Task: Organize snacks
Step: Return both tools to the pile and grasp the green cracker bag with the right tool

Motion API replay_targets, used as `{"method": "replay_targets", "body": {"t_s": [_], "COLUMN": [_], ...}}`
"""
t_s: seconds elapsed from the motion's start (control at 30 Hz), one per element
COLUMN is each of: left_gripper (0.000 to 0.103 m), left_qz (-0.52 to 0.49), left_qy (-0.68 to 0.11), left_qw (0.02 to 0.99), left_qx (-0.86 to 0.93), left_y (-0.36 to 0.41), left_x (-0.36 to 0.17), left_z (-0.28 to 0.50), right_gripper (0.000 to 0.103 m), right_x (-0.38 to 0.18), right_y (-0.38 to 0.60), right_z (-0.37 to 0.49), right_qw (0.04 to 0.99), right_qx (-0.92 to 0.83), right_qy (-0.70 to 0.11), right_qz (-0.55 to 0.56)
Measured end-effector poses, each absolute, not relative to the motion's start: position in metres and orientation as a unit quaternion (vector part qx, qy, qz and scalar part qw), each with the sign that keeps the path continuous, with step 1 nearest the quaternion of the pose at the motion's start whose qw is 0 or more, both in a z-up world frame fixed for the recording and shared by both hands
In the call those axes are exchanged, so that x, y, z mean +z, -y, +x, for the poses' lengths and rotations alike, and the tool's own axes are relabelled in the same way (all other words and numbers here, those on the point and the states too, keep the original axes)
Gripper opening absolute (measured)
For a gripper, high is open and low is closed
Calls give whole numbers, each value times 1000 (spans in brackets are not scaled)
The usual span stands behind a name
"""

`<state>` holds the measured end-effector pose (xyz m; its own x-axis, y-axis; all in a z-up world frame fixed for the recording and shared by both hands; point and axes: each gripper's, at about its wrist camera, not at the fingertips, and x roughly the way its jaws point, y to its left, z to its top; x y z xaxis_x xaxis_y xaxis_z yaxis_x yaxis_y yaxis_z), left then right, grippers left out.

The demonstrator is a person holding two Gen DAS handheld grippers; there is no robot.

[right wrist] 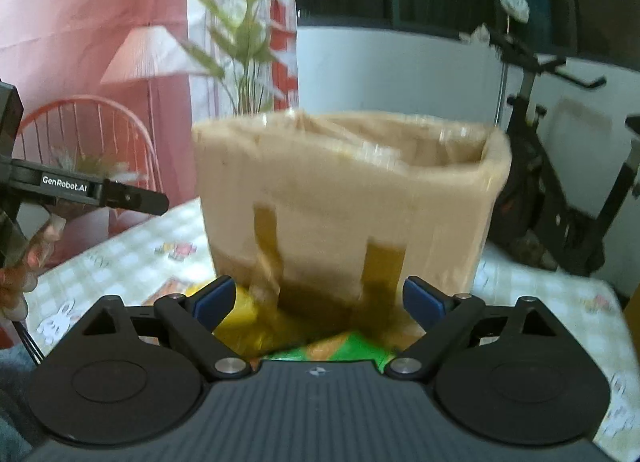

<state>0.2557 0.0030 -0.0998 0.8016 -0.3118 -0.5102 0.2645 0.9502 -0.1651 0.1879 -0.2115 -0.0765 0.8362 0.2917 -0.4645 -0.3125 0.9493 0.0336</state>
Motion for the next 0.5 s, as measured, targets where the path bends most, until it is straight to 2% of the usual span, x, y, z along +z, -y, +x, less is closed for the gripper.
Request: {"method": "replay_targets", "body": {"t_s": [0.3,0.5], "left_gripper": [84,84], "left_qz": [-21,-37], "left_qy": [-295,-304], "left_qw": [944,938], "left_qx": [-148,-163], "left_y": [1,3], "left_x": [-119,-122], "left_z": [245,242], "right_gripper": [94,94], "right_x": [-123,-139], "right_y": [194,198], "right_z": [174,189], "right_qw": [938,933], "right_qx": [145,118], "right_qy": [-284,-301], "right_qz": [-136,-158]}}
